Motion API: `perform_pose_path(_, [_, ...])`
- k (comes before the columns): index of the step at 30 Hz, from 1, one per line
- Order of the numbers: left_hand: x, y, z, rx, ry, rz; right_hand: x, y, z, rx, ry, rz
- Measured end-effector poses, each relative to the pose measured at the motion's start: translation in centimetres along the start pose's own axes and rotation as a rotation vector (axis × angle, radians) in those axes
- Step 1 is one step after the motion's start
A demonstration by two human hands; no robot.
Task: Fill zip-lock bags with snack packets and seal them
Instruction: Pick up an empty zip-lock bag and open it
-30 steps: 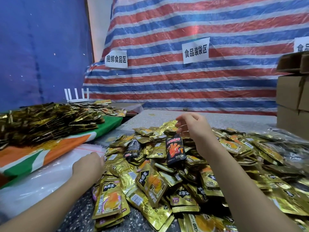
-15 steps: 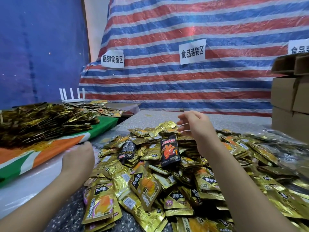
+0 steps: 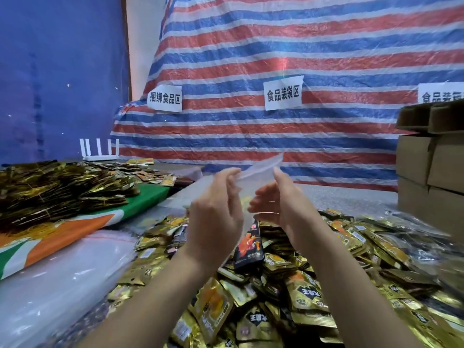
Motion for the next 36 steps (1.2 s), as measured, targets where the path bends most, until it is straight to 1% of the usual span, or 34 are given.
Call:
perform_pose_path(2, [-1.2,1.1,-0.7,-0.033,-0.027,-0.063,0.5,-0.5,-0.1,-0.015,0.010,0.021])
perform_pose_path(5, [-2.5,1.7,-1.4,-0.138,-0.106,-0.144,1.6,-1.3,-0.2,0.000,0.036,0.008])
perform_pose_path(9, [-4.0,1.7,-1.9,-0.243,-0.207,-0.164,3.1,-2.1,0.1,0.074,0.182,0.042])
perform_pose_path(12, [-4.6,1.6,-1.9,-0.279,-0.269,-0.188,4.1,-2.2,0.5,0.145,0.263,-0.019])
perform_pose_path(13, [-4.8,1.6,-1.8,-0.261,-0.286,-0.194,4.4,-2.2,0.7,0.160,0.281,-0.044])
perform_pose_path(14, [-4.9,1.6,-1.7,-0.208,-0.296,-0.203,4.7,-2.1,0.8,0.170,0.293,-0.059])
perform_pose_path(16, [-5.4,1.8,-1.1,-0.026,-0.284,-0.209,5.1,-2.1,1.0,0.176,0.291,-0.081])
perform_pose_path(18, [-6.4,1.9,-0.2,0.158,-0.278,-0.203,5.2,-2.1,1.1,0.187,0.253,-0.115])
perform_pose_path(19, [-7.0,1.9,0.2,0.222,-0.293,-0.212,5.2,-2.1,1.1,0.195,0.229,-0.128])
perform_pose_path(23, [-8.3,1.7,0.9,0.350,-0.384,-0.275,5.0,-2.4,0.7,0.242,0.087,-0.170])
perform_pose_path(24, [-8.4,1.5,0.9,0.374,-0.407,-0.297,5.0,-2.3,0.6,0.254,0.092,-0.167])
perform_pose_path(27, [-8.7,1.0,0.7,0.403,-0.481,-0.337,5.5,-2.1,0.8,0.234,0.204,-0.100])
perform_pose_path(28, [-8.7,0.9,0.7,0.402,-0.511,-0.335,5.7,-2.0,0.9,0.230,0.215,-0.097])
perform_pose_path(33, [-8.8,-0.1,1.0,0.380,-0.636,-0.303,6.0,-1.8,1.1,0.242,0.159,-0.136])
perform_pose_path(36, [-8.6,-0.5,1.0,0.327,-0.676,-0.314,6.2,-1.9,1.2,0.249,0.109,-0.147])
Point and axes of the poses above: each hand's wrist, its own z-axis towards the middle knuckle, its own x-axis out of the back of the hand, y = z × x, the point moved 2 cm from there along z, towards the middle knuckle, and after that the axes turned 11 degrees about y, right-handed, at the moved point
